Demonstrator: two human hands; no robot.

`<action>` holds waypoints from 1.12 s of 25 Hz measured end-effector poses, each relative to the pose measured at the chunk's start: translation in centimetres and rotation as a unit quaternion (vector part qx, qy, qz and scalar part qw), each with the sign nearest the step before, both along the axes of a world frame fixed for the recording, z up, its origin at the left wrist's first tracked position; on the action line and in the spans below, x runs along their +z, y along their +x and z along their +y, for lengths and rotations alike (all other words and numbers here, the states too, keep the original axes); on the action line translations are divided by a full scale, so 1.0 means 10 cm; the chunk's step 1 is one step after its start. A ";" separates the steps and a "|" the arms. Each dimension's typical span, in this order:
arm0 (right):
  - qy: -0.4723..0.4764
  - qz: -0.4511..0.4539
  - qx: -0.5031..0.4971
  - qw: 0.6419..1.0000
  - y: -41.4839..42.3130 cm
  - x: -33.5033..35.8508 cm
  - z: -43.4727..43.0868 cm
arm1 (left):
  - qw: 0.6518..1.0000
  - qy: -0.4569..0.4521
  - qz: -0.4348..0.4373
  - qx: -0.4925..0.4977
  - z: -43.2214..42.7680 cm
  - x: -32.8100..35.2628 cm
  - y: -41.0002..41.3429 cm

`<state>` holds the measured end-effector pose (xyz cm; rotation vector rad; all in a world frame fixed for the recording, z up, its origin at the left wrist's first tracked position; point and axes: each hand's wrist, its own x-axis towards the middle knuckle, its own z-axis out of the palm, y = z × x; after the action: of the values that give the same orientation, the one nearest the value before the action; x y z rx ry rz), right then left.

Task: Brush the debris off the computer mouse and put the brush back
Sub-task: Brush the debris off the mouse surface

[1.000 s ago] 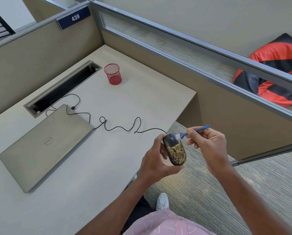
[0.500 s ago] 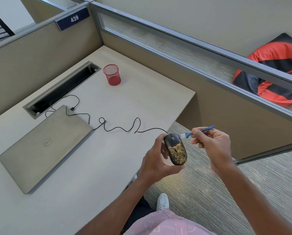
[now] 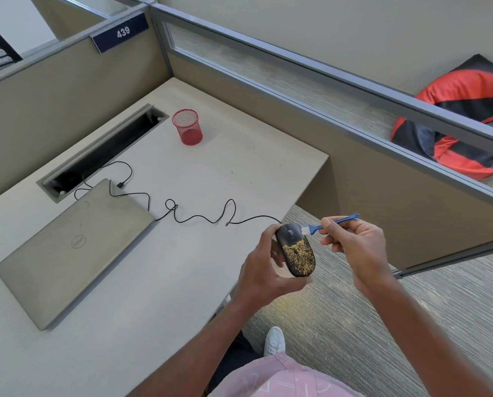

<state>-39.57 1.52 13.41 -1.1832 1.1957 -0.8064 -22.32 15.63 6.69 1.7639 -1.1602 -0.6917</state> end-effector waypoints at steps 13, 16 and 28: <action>0.008 -0.024 -0.001 1.000 0.05 0.04 0.08 | 1.000 0.000 0.005 -0.023 0.00 0.05 -0.01; 0.012 -0.015 -0.009 1.000 -0.03 0.02 0.08 | 1.000 0.005 0.003 -0.017 -0.01 0.05 -0.02; 0.010 -0.016 -0.018 1.000 0.05 0.06 0.11 | 1.000 0.003 0.017 -0.022 -0.03 0.04 -0.04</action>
<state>-39.11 2.63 13.97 -1.1309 1.2002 -0.8359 -22.72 15.30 7.05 1.7298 -1.1770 -0.7499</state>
